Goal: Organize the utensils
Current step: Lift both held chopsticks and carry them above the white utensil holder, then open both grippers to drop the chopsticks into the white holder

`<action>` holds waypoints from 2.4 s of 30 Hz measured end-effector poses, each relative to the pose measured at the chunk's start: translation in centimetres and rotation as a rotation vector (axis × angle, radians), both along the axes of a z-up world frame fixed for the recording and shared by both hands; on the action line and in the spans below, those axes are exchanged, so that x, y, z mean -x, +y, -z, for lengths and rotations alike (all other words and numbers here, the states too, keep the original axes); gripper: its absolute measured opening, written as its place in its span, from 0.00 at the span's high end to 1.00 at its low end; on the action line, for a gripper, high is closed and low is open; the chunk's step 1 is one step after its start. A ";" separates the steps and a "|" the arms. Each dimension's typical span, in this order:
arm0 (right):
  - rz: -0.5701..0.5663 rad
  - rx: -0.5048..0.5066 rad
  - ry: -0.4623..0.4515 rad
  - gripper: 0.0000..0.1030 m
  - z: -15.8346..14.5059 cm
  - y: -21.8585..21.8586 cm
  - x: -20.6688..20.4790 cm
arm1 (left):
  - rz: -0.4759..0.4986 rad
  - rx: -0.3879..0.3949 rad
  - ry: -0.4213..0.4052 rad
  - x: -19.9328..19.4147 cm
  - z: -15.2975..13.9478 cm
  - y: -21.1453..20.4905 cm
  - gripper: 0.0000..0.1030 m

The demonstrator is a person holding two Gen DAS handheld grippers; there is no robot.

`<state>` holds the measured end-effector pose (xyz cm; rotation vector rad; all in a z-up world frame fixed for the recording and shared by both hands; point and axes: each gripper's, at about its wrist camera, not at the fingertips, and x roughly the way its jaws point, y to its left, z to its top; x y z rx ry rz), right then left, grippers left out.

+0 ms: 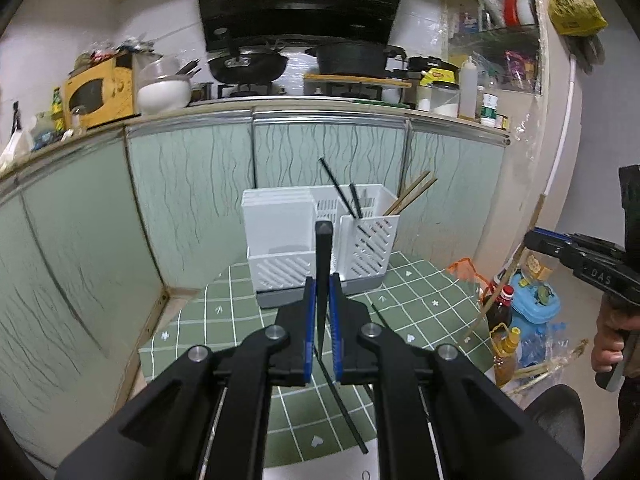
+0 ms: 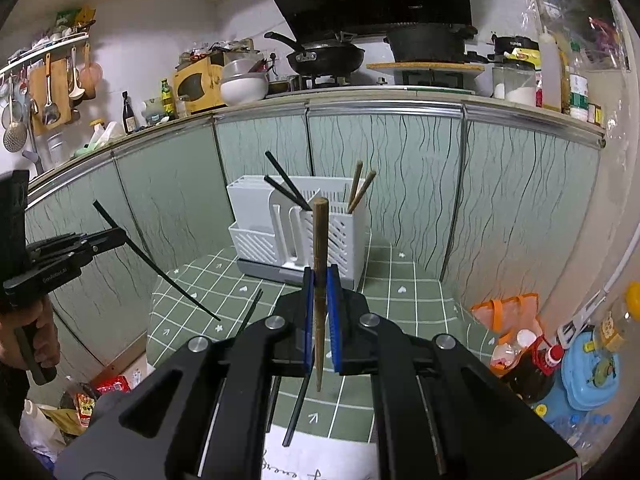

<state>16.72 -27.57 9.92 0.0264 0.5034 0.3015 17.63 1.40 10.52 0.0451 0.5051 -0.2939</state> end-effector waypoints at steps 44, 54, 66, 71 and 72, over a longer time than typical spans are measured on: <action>-0.033 -0.016 -0.082 0.94 -11.0 1.0 -15.7 | 0.102 0.062 -0.125 -13.8 -10.8 -7.8 0.94; -0.048 -0.016 -0.081 0.94 -12.1 0.9 -20.4 | 0.093 0.068 -0.124 -19.2 -11.3 -8.4 0.94; -0.051 -0.010 0.003 0.94 -7.1 1.1 -24.2 | 0.156 0.042 -0.077 -22.6 -6.2 -9.9 0.94; -0.068 -0.030 0.051 0.87 -5.7 0.6 -24.3 | 0.165 0.018 -0.034 -23.1 -3.9 -9.9 0.86; -0.062 -0.039 0.055 0.56 -5.7 0.4 -24.1 | 0.165 0.010 -0.029 -22.9 -3.6 -9.8 0.75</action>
